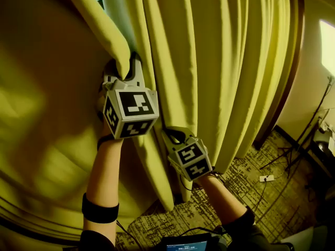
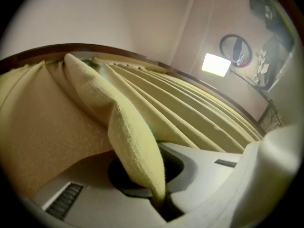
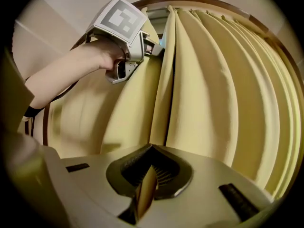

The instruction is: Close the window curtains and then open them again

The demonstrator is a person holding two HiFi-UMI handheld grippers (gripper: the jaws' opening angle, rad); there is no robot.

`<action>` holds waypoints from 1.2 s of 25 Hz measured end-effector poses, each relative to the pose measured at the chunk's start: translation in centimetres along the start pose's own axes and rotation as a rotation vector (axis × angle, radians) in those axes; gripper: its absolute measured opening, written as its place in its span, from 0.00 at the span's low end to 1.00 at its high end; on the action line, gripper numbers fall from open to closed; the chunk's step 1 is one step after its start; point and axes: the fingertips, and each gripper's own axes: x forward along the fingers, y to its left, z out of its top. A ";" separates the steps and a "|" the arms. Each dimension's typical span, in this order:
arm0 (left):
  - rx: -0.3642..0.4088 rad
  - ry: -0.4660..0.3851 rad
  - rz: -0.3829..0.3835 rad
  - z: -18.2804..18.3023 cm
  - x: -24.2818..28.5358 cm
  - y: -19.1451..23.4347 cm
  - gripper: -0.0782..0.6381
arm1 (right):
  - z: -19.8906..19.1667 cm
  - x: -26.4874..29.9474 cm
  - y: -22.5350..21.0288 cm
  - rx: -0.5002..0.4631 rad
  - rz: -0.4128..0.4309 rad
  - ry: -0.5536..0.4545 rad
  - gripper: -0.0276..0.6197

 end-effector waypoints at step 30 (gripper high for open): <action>0.082 0.163 0.080 10.9 9.7 -14.4 0.12 | -2.6 -11.1 -17.5 0.072 0.154 -0.041 0.07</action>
